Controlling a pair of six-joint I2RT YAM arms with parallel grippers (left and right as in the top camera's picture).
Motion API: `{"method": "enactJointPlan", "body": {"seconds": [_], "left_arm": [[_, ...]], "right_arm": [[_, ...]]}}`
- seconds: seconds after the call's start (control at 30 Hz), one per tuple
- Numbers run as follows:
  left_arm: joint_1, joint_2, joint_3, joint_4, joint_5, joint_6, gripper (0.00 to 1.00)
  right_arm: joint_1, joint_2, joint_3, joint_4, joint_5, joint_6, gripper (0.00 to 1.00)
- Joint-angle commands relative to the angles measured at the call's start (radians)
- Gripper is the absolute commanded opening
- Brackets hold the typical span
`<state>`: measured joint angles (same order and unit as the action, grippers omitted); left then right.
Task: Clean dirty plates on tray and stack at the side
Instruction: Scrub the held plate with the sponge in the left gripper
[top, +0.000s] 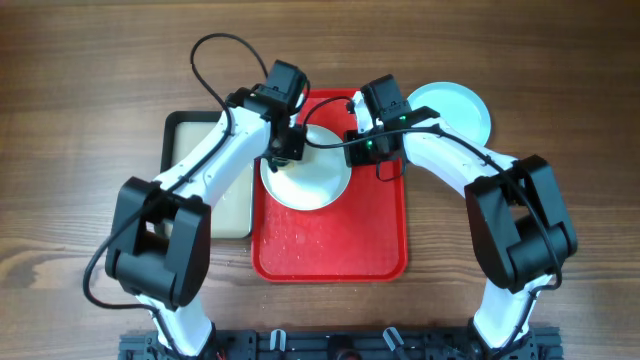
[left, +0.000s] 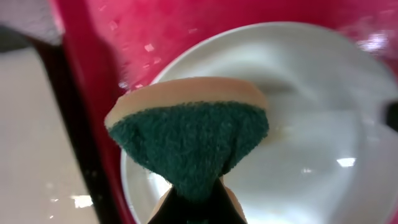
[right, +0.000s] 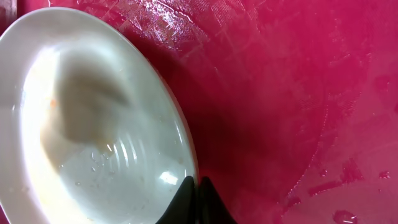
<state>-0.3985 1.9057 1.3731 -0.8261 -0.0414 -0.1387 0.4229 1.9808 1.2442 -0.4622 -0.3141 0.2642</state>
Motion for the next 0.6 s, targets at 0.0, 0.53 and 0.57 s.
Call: {"method": "enactJointPlan", "body": {"seconds": [0.0, 0.53, 0.57], "left_arm": [[0.045, 0.050, -0.028, 0.003, -0.030, -0.030, 0.04], [-0.012, 0.143, -0.029, 0.012, 0.237, -0.056, 0.04], [-0.028, 0.143, -0.029, 0.018, 0.244, -0.056, 0.04]], "right_arm": [[0.006, 0.022, 0.010, 0.005, -0.024, 0.008, 0.04], [0.006, 0.023, 0.010, 0.005, -0.024, 0.008, 0.04], [0.006, 0.023, 0.010, 0.005, -0.024, 0.008, 0.04]]}}
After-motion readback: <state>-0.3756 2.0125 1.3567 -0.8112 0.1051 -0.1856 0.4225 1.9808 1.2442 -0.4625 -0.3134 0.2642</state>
